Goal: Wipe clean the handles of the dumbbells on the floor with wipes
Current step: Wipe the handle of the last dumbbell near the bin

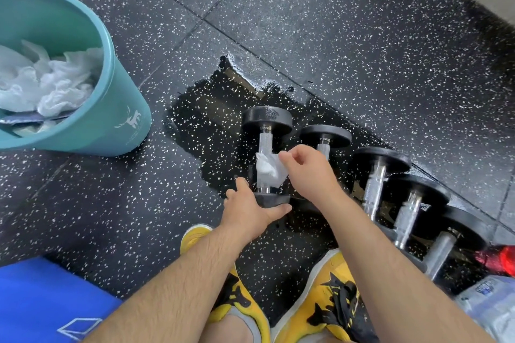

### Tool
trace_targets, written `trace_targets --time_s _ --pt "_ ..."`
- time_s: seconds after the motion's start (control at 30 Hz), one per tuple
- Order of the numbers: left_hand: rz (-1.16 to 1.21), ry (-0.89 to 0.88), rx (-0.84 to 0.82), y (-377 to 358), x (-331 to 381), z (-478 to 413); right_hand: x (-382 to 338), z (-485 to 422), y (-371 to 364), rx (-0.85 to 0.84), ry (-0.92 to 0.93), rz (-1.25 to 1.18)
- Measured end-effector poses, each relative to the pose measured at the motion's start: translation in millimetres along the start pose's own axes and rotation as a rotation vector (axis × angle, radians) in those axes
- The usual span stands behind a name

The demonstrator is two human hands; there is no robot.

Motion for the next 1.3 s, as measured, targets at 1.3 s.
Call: trace_targets --time_s 1.3 --pt "-0.021 -0.003 0.011 -3 -1 -3 6 3 -32 -0.194 -0.191 0.136"
Point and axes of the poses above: each hand's wrist, its own z-axis away from the middle knuckle, its own y-axis out of the back of the hand, x = y × z, the point moved 2 cm from there along -z, towards the middle knuckle, and after that the axes turned 3 degrees about z, right-handed, at the moved point
